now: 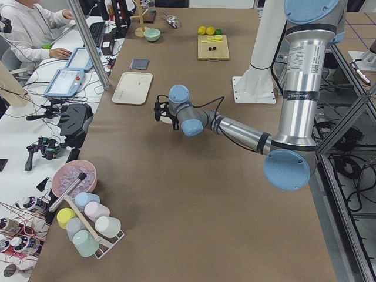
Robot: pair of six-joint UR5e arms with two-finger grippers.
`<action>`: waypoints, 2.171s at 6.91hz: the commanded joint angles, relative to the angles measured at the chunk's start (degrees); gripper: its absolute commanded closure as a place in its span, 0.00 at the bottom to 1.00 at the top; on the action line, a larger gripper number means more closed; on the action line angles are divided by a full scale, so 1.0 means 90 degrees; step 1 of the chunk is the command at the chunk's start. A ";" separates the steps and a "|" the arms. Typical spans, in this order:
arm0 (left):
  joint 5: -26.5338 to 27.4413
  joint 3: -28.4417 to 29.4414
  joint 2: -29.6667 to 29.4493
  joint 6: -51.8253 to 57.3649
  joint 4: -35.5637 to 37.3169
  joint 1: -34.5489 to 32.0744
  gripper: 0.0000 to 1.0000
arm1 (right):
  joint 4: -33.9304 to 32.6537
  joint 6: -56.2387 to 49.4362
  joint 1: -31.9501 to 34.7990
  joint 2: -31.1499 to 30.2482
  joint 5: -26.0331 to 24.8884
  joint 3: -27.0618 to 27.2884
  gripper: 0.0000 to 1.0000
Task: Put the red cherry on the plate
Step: 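Drag the white plate with the left gripper toward the table center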
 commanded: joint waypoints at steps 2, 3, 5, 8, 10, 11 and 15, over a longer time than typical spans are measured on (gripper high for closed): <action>0.0642 -0.0235 -0.1566 -0.1695 0.1115 0.1053 1.00 | -0.0007 0.0007 0.0003 -0.0009 0.0002 0.0027 0.00; 0.1284 -0.0196 -0.1830 -0.2060 0.1115 0.1764 1.00 | -0.0007 0.0007 0.0003 -0.0019 0.0002 0.0017 0.00; 0.2234 -0.0050 -0.2077 -0.2414 0.1096 0.2676 1.00 | -0.0007 -0.0002 0.0003 -0.0039 0.0002 0.0027 0.00; 0.2717 0.0524 -0.2321 -0.2357 0.0650 0.3187 1.00 | 0.0003 -0.0002 0.0032 -0.0175 -0.0008 0.0104 0.00; 0.2717 0.1684 -0.2311 -0.2182 -0.1172 0.3168 1.00 | 0.0003 -0.0012 0.0110 -0.0253 -0.0018 0.0134 0.00; 0.2717 0.1785 -0.2292 -0.1997 -0.1277 0.3158 1.00 | 0.0003 -0.0012 0.0120 -0.0263 -0.0018 0.0173 0.00; 0.2707 0.1933 -0.2253 -0.1586 -0.1375 0.3042 1.00 | 0.0003 -0.0012 0.0110 -0.0351 -0.0037 0.0261 0.00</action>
